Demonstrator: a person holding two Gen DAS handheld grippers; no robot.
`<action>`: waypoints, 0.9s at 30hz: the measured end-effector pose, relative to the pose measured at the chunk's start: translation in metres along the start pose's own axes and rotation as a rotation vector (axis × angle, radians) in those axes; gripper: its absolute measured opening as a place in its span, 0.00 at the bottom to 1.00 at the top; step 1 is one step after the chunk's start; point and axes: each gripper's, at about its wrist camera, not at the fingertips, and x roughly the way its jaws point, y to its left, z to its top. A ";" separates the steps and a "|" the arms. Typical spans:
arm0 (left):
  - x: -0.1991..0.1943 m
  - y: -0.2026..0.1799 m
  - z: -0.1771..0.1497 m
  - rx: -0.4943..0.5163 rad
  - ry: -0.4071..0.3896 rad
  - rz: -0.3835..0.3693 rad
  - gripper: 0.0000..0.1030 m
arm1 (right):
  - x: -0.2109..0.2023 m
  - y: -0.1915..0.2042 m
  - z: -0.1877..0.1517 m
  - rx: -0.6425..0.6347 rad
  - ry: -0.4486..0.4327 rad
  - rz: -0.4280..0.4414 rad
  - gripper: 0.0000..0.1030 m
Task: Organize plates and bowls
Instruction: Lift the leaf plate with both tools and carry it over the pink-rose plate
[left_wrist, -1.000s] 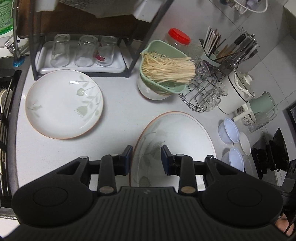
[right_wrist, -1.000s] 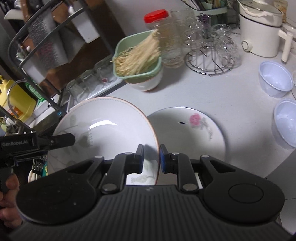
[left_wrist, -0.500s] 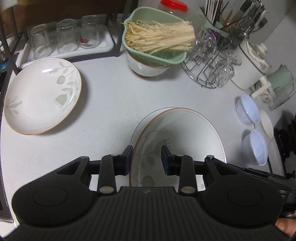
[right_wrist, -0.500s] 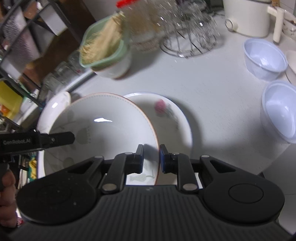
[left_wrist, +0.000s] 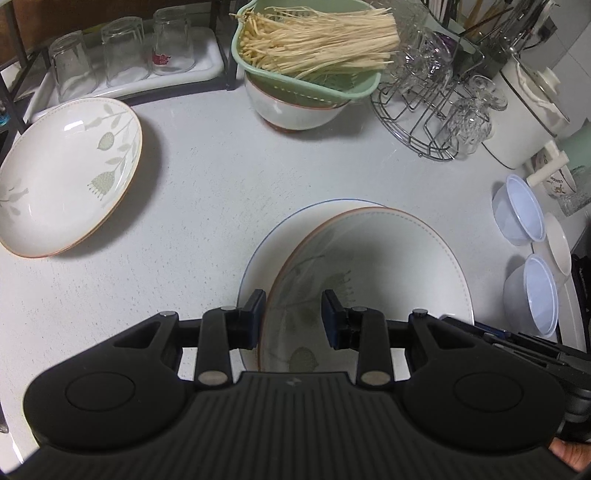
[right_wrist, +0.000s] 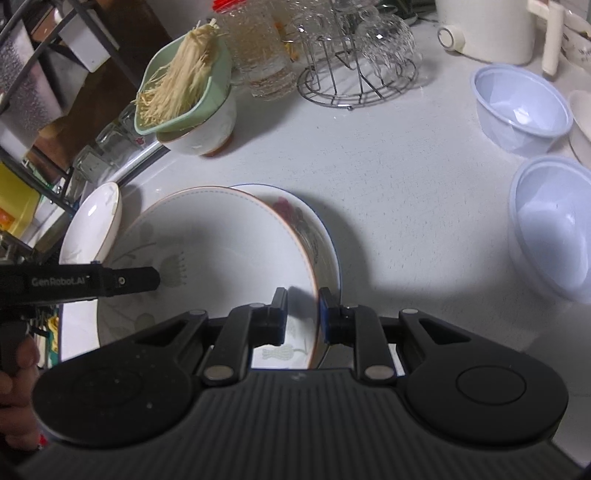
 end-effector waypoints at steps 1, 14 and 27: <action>0.001 0.000 0.000 -0.002 0.001 0.009 0.36 | 0.001 0.000 0.001 -0.005 0.004 0.002 0.20; 0.004 0.001 -0.002 0.011 0.016 0.041 0.36 | 0.013 0.004 0.003 -0.036 0.011 0.001 0.20; 0.003 0.016 0.016 -0.071 0.026 0.011 0.36 | 0.016 0.002 0.008 0.001 -0.037 0.013 0.21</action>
